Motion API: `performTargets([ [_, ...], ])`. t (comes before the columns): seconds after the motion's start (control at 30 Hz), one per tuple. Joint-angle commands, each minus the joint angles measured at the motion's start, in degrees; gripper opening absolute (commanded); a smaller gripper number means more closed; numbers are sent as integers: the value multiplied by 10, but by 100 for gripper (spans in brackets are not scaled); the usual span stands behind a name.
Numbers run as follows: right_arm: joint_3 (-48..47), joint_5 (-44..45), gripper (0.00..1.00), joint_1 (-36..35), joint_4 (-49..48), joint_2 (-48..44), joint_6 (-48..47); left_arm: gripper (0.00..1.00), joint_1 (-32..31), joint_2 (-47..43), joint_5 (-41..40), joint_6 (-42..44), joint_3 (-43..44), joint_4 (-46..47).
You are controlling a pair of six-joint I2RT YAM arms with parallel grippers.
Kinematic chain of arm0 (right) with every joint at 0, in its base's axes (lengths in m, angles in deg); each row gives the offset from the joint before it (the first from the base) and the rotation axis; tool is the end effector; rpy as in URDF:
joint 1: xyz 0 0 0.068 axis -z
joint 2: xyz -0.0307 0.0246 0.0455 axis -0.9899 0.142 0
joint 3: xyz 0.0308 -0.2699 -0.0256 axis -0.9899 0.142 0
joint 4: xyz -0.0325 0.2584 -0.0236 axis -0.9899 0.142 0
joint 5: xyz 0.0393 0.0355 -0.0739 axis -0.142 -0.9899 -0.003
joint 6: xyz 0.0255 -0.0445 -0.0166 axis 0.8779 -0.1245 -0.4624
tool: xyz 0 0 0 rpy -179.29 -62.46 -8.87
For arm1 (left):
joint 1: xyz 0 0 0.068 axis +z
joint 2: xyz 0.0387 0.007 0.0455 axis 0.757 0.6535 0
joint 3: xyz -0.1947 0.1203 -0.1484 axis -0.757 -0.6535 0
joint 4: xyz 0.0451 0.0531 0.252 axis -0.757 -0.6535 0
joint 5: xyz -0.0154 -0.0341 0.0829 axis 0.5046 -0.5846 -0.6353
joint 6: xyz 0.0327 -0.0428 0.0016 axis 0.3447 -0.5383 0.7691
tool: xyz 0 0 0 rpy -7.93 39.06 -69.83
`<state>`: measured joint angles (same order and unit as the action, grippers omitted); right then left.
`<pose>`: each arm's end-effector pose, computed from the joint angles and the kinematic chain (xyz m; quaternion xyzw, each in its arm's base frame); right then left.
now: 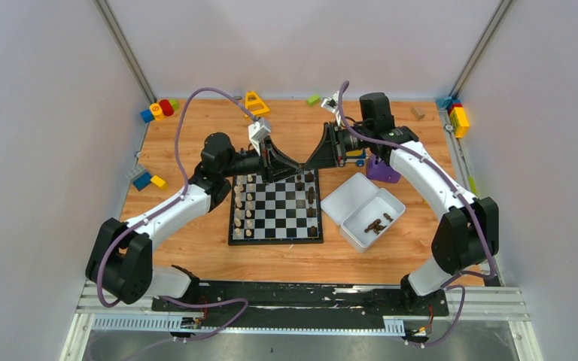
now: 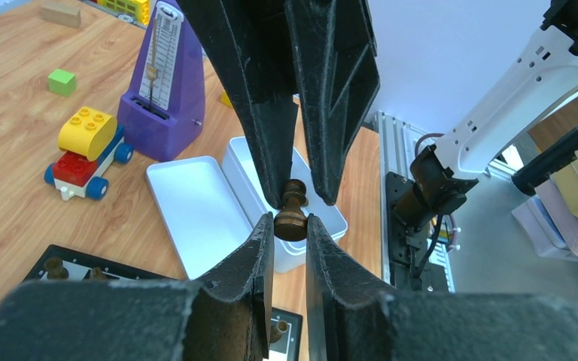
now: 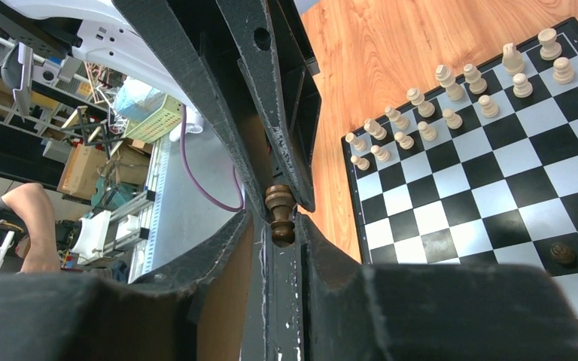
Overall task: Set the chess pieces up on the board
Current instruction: Place the chess piece on the chessboard.
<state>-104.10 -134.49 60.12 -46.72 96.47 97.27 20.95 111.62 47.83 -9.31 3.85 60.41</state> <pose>0.3084 0.1594 0.3382 -0.3566 0.6800 0.5991 0.2270 0.2517 -0.1675 0.3097 0.3403 0.6061 -0.5666 0.4424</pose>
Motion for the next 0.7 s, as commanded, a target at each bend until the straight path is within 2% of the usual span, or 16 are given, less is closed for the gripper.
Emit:
performTargets([
  [0.0, 4, -24, 26, -9, -26, 2, 3, 0, 0, -2, -3, 9, 4, 17],
  [0.23, 2, -17, 8, -8, -25, -4, -1, 1, 0, -8, -5, 31, 1, -4],
  [0.3, -1, -9, 3, -7, -24, -9, -4, 9, 0, -12, -6, 50, 0, -23],
  [0.37, -3, 1, 0, -5, -17, -13, -10, 20, 0, -17, -8, 75, 2, -46],
  [0.4, -6, 7, 0, -6, -6, -14, -21, 30, 0, -18, -10, 94, 3, -56],
  [0.43, -11, 14, 0, -5, 15, -14, -37, 36, 0, -23, -11, 107, 9, -85],
  [0.47, -18, 24, 0, -5, 36, -14, -61, 49, 0, -25, -16, 135, 13, -106],
  [0.5, -24, 38, 0, -5, 61, -15, -87, 57, 0, -32, -19, 150, 24, -150],
  [0.53, -28, 55, 0, -5, 85, -16, -113, 69, 0, -36, -29, 186, 30, -176],
  [0.57, -32, 72, 0, -5, 106, -17, -134, 74, 0, -47, -33, 205, 40, -226],
  [0.63, -42, 113, 0, -6, 151, -16, -174, 91, 3, -65, -44, 268, 55, -298],
  [0.67, -53, 145, 0, -6, 175, -14, -195, 94, 7, -70, -52, 308, 60, -328],
])
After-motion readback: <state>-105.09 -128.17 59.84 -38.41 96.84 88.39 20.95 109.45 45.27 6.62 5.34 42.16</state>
